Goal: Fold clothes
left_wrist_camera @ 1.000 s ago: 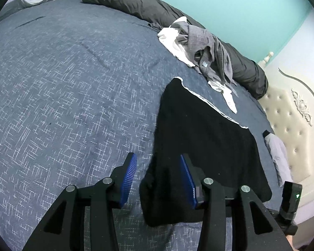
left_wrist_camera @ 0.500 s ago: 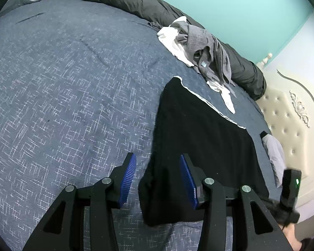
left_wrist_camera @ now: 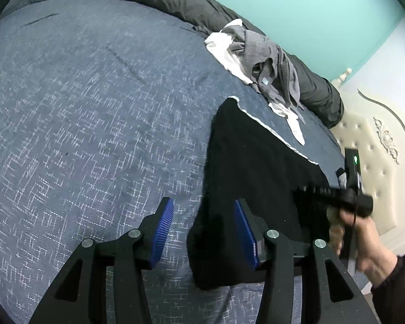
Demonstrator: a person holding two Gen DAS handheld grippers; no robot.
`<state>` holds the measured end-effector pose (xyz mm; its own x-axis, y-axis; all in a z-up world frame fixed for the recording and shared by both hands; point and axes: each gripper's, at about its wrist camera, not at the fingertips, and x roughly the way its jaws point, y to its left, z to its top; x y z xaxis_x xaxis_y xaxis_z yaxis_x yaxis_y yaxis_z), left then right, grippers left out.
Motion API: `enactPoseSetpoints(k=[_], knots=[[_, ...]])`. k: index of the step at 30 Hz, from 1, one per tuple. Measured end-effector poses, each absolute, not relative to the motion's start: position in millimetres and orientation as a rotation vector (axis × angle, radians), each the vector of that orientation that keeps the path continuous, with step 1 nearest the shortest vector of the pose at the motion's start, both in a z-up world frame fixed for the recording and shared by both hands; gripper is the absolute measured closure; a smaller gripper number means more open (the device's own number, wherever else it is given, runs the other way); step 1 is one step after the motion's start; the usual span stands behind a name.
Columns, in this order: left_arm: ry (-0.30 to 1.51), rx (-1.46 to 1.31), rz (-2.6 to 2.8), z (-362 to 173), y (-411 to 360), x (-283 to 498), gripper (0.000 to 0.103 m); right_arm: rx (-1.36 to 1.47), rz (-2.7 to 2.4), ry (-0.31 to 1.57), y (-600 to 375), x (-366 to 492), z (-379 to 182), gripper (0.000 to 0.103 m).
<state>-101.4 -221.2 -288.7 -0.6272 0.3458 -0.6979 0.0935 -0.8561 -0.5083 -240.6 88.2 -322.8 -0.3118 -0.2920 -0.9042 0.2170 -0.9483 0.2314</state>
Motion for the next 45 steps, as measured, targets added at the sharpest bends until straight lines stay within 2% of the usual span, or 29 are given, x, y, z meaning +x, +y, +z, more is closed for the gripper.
enactPoseSetpoints(k=[13,24,29,34,42,45], knots=[[-0.772,-1.307,2.596,-296.1,-227.4,-100.4,0.051,1.556,-2.363,-0.173,86.2,-311.8,-319.4,0.1],[-0.752,-1.302,2.606,-289.5,-222.3,-98.6,0.051,1.445,-2.396,-0.245,107.8,-299.2,-297.6,0.1],[-0.755,-1.291,2.608,-285.4,-219.6,-93.4,0.051,1.405,-2.407,-0.344,135.3,-278.3,-286.9,0.1],[-0.753,-1.311,2.599,-289.7,-217.2,-89.1,0.047,1.405,-2.384,-0.326,129.3,-278.0,-288.2,0.1],[-0.761,-1.326,2.579,-292.5,-218.7,-91.9,0.046,1.532,-2.357,-0.234,100.0,-304.5,-323.0,0.1],[-0.749,-1.344,2.567,-293.1,-217.4,-93.0,0.046,1.493,-2.366,-0.258,104.0,-300.5,-315.7,0.1]])
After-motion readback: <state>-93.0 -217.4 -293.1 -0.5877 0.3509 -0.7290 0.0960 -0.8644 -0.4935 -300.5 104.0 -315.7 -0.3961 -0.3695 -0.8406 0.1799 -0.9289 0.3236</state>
